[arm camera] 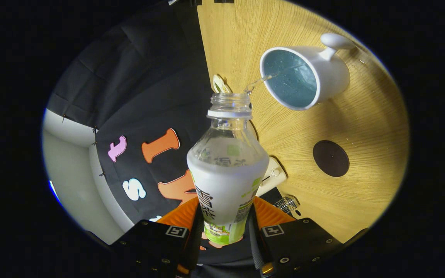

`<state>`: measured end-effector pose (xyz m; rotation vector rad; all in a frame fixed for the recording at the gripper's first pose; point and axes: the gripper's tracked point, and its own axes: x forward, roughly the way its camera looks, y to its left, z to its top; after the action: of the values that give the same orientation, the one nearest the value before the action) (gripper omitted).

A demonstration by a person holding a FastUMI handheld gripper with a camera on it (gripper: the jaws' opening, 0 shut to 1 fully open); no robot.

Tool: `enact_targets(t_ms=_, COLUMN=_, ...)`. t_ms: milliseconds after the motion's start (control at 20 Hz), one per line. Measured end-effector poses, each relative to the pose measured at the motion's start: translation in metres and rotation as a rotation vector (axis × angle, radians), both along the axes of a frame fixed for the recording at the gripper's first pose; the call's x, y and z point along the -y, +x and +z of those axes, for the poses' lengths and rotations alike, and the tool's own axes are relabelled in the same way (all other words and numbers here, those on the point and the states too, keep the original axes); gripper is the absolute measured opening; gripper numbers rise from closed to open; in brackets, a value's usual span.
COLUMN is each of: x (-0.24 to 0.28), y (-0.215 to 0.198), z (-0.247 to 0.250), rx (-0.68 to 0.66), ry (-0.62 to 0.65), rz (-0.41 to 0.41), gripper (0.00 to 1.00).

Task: Take the bottle from table, then pour the juice into the cup, finally place the bottle on the coaster

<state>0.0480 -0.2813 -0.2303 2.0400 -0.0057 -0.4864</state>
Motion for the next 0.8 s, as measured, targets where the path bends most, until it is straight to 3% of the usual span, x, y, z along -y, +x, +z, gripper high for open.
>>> enact_targets(t_ms=500, x=0.002, y=0.001, z=0.002, rx=0.008, ry=0.02, rz=-0.012, gripper=0.55)
enact_targets(t_ms=650, x=-0.002, y=0.0, z=-0.007, rx=-0.033, ry=-0.026, rz=0.02, gripper=0.55)
enact_targets(t_ms=800, x=-0.009, y=-0.001, z=-0.024, rx=-0.124, ry=-0.149, rz=0.081, gripper=0.55)
